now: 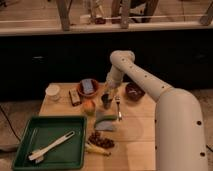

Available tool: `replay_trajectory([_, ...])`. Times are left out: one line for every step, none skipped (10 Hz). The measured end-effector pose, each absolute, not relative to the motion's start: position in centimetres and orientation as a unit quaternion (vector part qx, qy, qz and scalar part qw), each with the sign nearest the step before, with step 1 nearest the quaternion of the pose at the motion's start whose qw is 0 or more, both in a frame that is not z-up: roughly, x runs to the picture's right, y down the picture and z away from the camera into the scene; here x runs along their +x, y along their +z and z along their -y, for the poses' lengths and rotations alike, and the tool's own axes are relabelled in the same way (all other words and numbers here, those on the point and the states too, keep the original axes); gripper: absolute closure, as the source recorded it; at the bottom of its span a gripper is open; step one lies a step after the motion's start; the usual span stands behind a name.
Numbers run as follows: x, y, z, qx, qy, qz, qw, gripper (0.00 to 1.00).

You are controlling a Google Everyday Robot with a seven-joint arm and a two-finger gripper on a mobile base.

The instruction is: Place fork in metal cup

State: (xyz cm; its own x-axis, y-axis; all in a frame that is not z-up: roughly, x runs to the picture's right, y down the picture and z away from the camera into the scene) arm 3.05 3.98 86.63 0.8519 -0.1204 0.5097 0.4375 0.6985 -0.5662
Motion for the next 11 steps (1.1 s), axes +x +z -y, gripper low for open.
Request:
replay_trajectory([3.03,86.64,-3.96,-0.356,-0.155,0.223,0.894,0.72])
replay_trajectory([2.98,86.69,-3.99,-0.356,-0.155,0.223,0.894,0.67])
replay_trajectory([2.92,86.70,-3.98,-0.356,-0.154,0.223,0.894,0.66])
replay_trajectory([2.90,86.70,-3.98,-0.356,-0.154,0.223,0.894,0.66])
replay_trajectory([2.91,86.70,-3.99,-0.356,-0.154,0.223,0.894,0.66])
replay_trajectory([2.90,86.72,-4.00,-0.356,-0.154,0.223,0.894,0.66])
replay_trajectory([2.91,86.72,-4.00,-0.356,-0.154,0.223,0.894,0.66])
replay_trajectory([2.92,86.72,-4.00,-0.356,-0.154,0.223,0.894,0.66])
replay_trajectory([2.92,86.72,-4.00,-0.356,-0.154,0.223,0.894,0.66])
replay_trajectory([2.94,86.72,-4.01,-0.356,-0.154,0.223,0.894,0.66])
replay_trajectory([2.97,86.77,-4.08,-0.357,-0.154,0.223,0.894,0.66])
